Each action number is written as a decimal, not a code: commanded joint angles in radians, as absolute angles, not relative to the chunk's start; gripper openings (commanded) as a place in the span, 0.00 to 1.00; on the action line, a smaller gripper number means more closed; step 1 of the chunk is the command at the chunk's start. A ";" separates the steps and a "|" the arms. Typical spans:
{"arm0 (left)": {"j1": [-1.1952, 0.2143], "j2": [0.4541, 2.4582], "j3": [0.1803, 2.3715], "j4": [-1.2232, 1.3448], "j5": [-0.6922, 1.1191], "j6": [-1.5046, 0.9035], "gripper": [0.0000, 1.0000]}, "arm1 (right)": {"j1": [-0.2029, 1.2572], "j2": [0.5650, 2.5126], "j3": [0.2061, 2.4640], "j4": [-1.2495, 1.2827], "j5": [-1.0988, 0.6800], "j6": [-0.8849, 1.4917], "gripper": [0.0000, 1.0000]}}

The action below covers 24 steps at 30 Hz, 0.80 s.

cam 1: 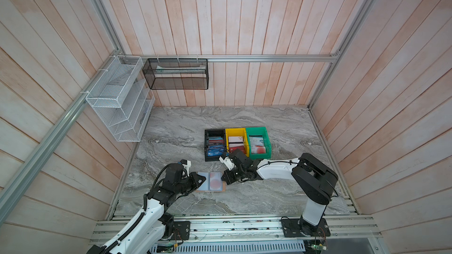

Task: Take the credit cards out of the card holder
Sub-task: Flip over the card slot in the card holder.

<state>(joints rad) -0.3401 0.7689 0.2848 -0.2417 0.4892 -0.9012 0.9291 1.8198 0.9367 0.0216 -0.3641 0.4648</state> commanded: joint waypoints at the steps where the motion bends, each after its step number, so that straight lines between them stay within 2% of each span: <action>1: -0.336 0.771 0.301 -0.307 0.441 -0.872 0.11 | 0.938 1.839 0.965 -0.003 -0.365 0.444 0.00; 3: -0.336 0.797 0.285 -0.324 0.403 -0.861 0.00 | 0.939 1.839 0.971 -0.008 -0.363 0.443 0.00; 10: -0.336 0.942 0.234 -0.248 0.394 -0.859 0.00 | 0.942 1.844 0.971 -0.014 -0.361 0.443 0.00; 24: -0.336 0.989 0.193 -0.214 0.362 -0.859 0.00 | 0.953 1.857 0.992 -0.029 -0.367 0.433 0.00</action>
